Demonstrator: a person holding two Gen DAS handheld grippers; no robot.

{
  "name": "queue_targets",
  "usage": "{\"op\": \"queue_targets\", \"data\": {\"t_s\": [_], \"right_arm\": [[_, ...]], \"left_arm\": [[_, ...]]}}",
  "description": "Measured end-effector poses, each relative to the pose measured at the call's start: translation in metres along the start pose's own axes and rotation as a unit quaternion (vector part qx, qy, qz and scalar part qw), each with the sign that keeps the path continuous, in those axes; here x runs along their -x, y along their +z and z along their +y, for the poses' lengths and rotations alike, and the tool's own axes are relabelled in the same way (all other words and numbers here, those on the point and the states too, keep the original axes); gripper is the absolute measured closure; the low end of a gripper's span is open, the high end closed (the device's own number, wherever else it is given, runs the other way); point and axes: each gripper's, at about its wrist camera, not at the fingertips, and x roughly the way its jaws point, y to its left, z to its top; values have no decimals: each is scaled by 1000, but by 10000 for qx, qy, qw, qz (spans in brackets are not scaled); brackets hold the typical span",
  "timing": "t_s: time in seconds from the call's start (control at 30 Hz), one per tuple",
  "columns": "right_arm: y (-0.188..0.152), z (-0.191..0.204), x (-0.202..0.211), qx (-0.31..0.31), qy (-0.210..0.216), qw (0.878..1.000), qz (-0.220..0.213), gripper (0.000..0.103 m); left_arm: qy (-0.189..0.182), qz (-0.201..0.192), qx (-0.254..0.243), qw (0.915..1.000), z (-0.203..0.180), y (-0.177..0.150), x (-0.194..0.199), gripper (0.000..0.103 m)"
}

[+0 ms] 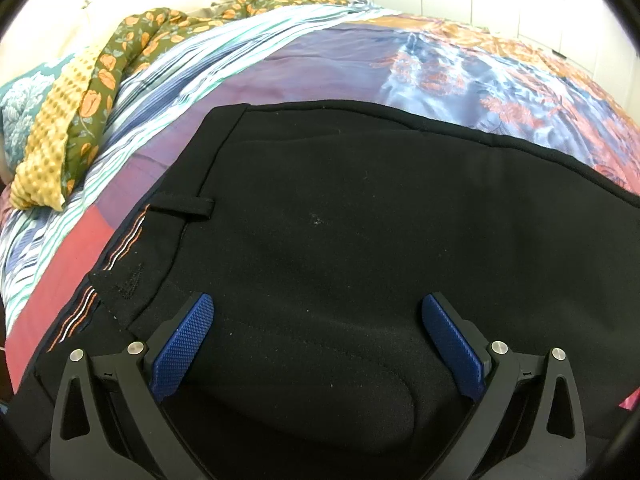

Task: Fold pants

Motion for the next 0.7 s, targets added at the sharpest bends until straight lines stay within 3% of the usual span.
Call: {"op": "queue_targets", "data": {"t_s": [0.07, 0.13, 0.2, 0.3, 0.37, 0.47, 0.53, 0.7], "right_arm": [[-53, 6, 17, 47, -211, 9989, 406, 85], [-88, -5, 10, -454, -472, 9934, 947, 63], [-115, -21, 11, -1115, -829, 9822, 1262, 50], [-123, -24, 40, -1686, -1088, 9753, 925, 44], [-114, -6, 60, -1809, -1062, 9759, 592, 36], [-103, 39, 75, -1787, -675, 9814, 159, 25], [-96, 80, 75, -1827, -125, 9831, -67, 17], [-94, 177, 39, -1861, 1027, 9771, 115, 17]], "left_arm": [[34, 24, -44, 10000, -1, 1, 0, 1], [110, 106, -99, 9998, -3, 3, 1, 1], [150, 230, -140, 9995, -4, 7, 3, 0], [43, 582, -177, 9981, -4, 10, 18, 1], [-344, 541, -162, 9978, -7, 1, 46, 1], [-715, 398, -299, 9962, -16, -25, 89, 1], [-1049, 484, -377, 9926, -22, -51, 112, 1], [-1358, 598, -806, 9856, -45, -106, 140, 1]]}}
